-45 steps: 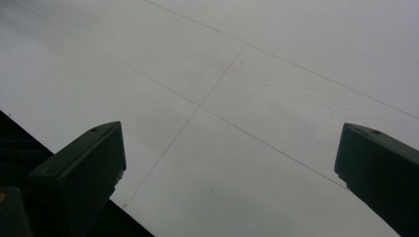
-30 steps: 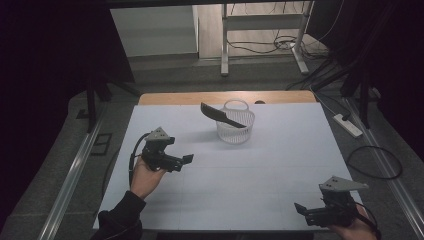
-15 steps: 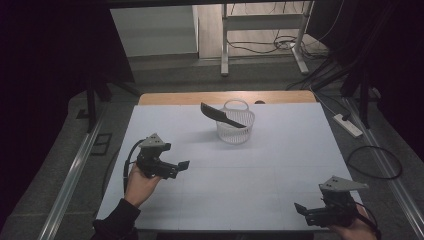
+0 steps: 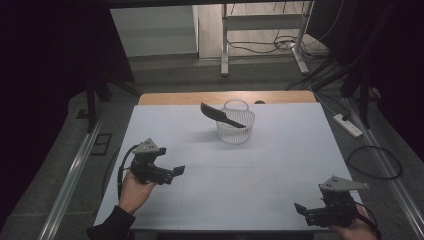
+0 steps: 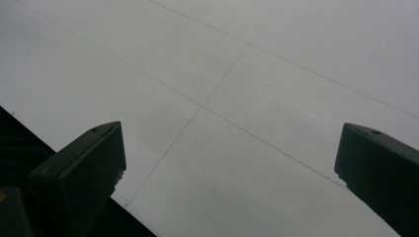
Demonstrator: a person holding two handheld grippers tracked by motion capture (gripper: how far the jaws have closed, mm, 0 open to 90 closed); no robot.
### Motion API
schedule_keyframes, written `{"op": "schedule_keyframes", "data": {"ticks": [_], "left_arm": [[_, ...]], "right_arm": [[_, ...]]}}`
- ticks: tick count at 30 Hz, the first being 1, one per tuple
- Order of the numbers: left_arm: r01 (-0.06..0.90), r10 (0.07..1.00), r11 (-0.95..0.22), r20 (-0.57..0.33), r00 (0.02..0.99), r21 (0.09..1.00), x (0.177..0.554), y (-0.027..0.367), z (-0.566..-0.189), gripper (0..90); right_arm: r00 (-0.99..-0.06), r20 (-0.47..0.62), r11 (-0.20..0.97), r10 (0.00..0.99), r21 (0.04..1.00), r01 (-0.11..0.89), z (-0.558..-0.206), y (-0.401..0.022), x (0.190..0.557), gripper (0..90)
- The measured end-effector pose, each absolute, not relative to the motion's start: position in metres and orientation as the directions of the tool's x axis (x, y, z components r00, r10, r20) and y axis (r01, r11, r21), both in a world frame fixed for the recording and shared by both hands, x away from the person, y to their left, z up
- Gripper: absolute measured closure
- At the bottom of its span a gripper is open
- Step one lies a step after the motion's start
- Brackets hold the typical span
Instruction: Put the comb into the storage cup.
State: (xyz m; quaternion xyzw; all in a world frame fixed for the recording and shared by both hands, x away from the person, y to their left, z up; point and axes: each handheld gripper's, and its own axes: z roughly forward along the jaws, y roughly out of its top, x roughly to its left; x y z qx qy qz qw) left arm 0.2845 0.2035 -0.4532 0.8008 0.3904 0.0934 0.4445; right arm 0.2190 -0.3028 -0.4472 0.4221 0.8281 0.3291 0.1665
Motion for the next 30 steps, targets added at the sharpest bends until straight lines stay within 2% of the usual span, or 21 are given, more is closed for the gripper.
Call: {"op": "schedule_keyframes", "data": {"ticks": [30], "left_arm": [[0.577, 0.716, -0.243, -0.258, 0.649, 0.780, 0.252, 0.228, -0.456, 0.0]], "right_arm": [[-0.589, 0.000, 0.430, 0.808, 0.684, 0.590, -0.447, -0.302, 0.219, 0.0]]}}
